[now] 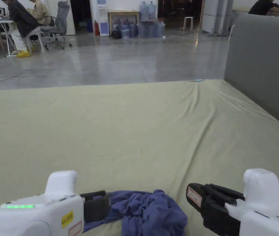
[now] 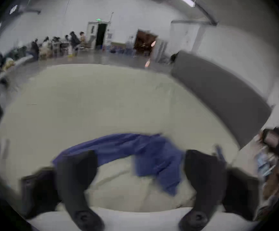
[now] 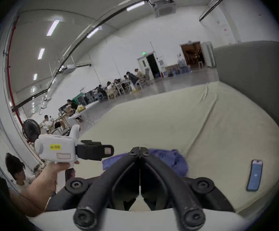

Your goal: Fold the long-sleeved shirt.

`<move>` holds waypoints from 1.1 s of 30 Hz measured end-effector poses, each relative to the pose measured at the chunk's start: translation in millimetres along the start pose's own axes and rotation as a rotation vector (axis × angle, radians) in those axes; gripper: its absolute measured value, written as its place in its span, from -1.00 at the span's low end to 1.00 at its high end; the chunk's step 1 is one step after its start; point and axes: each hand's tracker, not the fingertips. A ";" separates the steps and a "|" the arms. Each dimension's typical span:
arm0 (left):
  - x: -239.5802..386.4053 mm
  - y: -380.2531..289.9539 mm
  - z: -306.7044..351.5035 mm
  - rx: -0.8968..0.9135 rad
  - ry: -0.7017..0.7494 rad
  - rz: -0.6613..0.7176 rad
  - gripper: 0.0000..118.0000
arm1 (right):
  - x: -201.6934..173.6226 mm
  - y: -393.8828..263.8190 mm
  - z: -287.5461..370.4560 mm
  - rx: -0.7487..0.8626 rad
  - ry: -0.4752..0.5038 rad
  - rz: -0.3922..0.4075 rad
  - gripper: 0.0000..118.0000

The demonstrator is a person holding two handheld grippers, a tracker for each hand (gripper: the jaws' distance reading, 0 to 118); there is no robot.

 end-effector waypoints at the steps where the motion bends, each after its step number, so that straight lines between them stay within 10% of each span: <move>1: -6.4 -17.3 -8.1 -0.040 0.064 -0.010 -1.00 | -0.1 -8.8 -7.7 -0.036 0.009 -0.015 -1.00; 7: -25.5 -58.5 -63.7 -0.235 -0.074 0.157 -1.00 | 2.1 -42.9 -40.7 -0.179 0.005 -0.077 -1.00; 8: -22.1 -49.6 -71.1 -0.195 -0.094 0.141 -0.82 | 3.1 -44.5 -43.1 -0.185 -0.002 -0.083 -1.00; 9: -18.6 -38.1 -81.8 -0.157 -0.108 0.124 0.15 | 4.5 -45.6 -45.9 -0.194 -0.007 -0.090 -1.00; 10: -13.8 -22.2 -96.6 -0.147 -0.101 0.102 0.15 | 6.3 -46.3 -48.2 -0.201 -0.009 -0.095 -1.00; 12: -8.7 3.0 -127.7 -0.202 -0.093 0.016 0.94 | 9.5 -47.7 -50.8 -0.209 -0.019 -0.100 -1.00; 13: -4.2 19.3 -144.0 -0.138 -0.084 0.023 0.95 | 11.8 -48.0 -51.8 -0.212 -0.030 -0.101 -1.00; 20: 0.1 37.5 -269.7 -0.318 0.074 -0.068 0.77 | 42.6 -55.2 -59.8 -0.278 -0.160 -0.114 -1.00; 22: -4.3 21.6 -294.5 -0.431 0.122 -0.131 -0.58 | 57.0 -55.9 -69.0 -0.321 -0.179 -0.136 -1.00; 23: -4.5 17.3 -293.6 -0.412 0.092 -0.134 -1.00 | 62.5 -55.2 -74.3 -0.337 -0.178 -0.144 -1.00; 24: -1.2 21.8 -281.7 -0.336 0.089 -0.141 -1.00 | 68.4 -55.1 -80.4 -0.349 -0.176 -0.150 -0.97; 26: 4.1 23.9 -235.0 -0.293 0.061 -0.156 -1.00 | 81.4 -51.3 -97.4 -0.363 -0.194 -0.148 -0.10; 27: 2.4 24.8 -221.0 -0.289 0.006 -0.119 -1.00 | 90.5 -50.0 -110.7 -0.378 -0.197 -0.161 0.72; 28: 0.2 25.5 -206.0 -0.272 -0.007 -0.078 -1.00 | 102.3 -49.6 -125.3 -0.411 -0.222 -0.172 1.00; 33: -40.8 52.8 -197.3 -0.266 -0.060 0.008 -1.00 | 144.7 -37.6 -201.6 -0.472 -0.215 -0.343 1.00</move>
